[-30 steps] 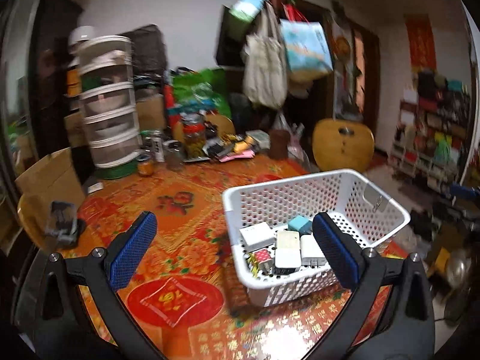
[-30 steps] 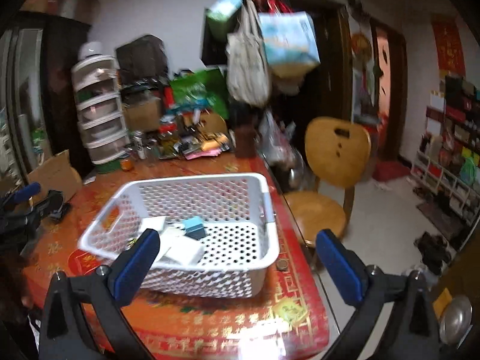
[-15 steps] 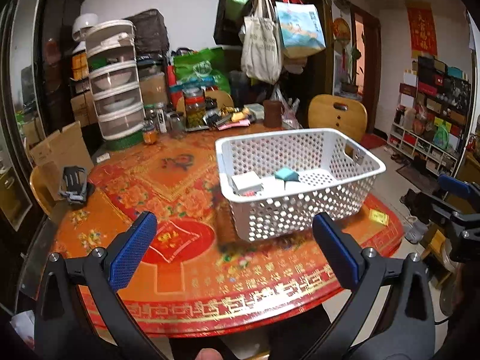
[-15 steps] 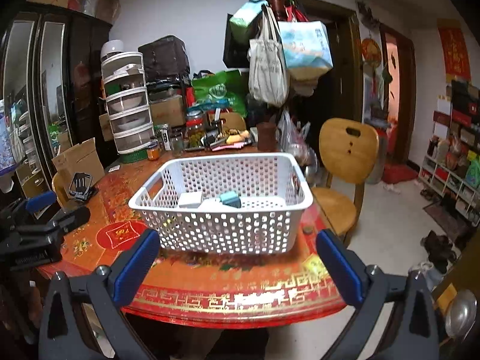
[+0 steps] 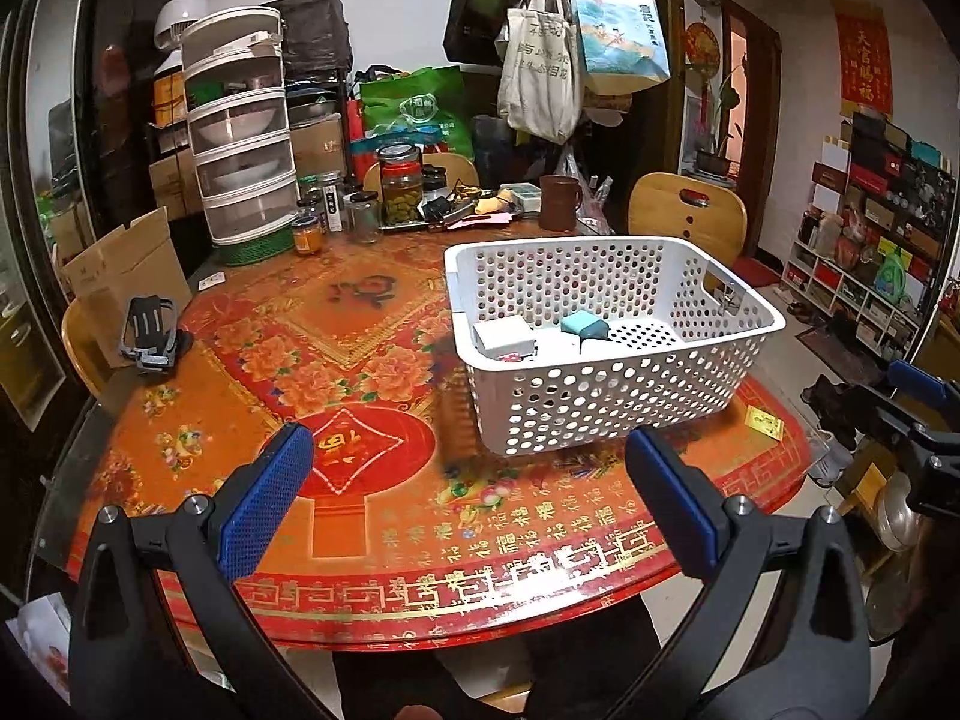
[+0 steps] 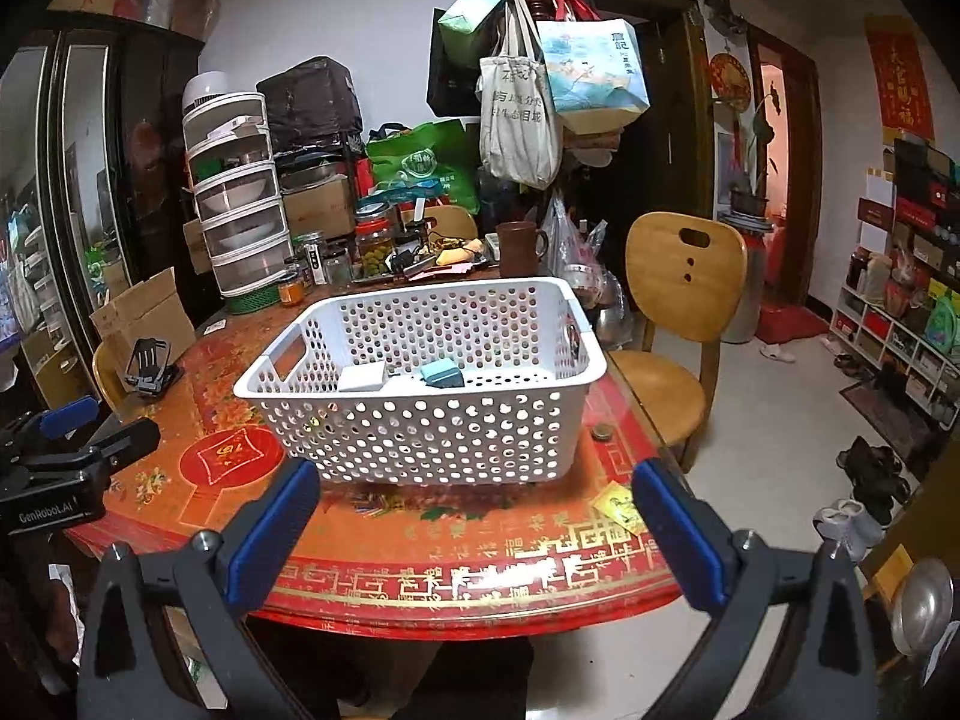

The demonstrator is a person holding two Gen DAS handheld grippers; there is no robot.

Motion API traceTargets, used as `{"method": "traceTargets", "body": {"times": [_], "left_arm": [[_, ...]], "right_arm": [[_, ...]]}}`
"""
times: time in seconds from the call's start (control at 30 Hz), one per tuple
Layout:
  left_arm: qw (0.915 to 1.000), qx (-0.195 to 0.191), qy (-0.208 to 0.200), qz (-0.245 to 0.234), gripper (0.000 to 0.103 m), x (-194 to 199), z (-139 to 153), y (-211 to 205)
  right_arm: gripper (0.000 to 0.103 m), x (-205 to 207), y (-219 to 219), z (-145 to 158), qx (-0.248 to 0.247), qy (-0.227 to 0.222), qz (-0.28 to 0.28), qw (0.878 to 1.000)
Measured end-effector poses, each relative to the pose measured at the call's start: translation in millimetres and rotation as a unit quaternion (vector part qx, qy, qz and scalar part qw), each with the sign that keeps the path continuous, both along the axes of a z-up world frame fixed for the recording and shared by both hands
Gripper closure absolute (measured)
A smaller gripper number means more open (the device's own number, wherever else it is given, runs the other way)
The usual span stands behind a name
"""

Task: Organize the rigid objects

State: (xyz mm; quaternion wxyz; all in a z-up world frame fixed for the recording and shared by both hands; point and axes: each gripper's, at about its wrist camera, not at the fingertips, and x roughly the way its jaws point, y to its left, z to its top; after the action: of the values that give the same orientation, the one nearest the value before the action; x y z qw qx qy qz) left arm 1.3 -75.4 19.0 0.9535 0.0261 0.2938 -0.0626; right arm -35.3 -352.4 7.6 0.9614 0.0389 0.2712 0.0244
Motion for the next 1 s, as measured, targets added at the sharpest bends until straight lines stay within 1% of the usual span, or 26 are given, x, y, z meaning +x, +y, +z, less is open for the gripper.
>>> {"method": "traceTargets", "body": {"times": [0.4,1.0], "left_arm": [[1.0000,-0.005,0.006,0.005,0.001,0.1,2.0,3.2],[0.9999,-0.007,0.011,0.006,0.001,3.4,-2.0,1.8]], "right_arm": [[0.000,3.7,3.3,-1.9,0.001,0.009,0.008,1.000],[0.000,2.1,1.0,1.0,0.005,0.004,0.009,1.000]]}}
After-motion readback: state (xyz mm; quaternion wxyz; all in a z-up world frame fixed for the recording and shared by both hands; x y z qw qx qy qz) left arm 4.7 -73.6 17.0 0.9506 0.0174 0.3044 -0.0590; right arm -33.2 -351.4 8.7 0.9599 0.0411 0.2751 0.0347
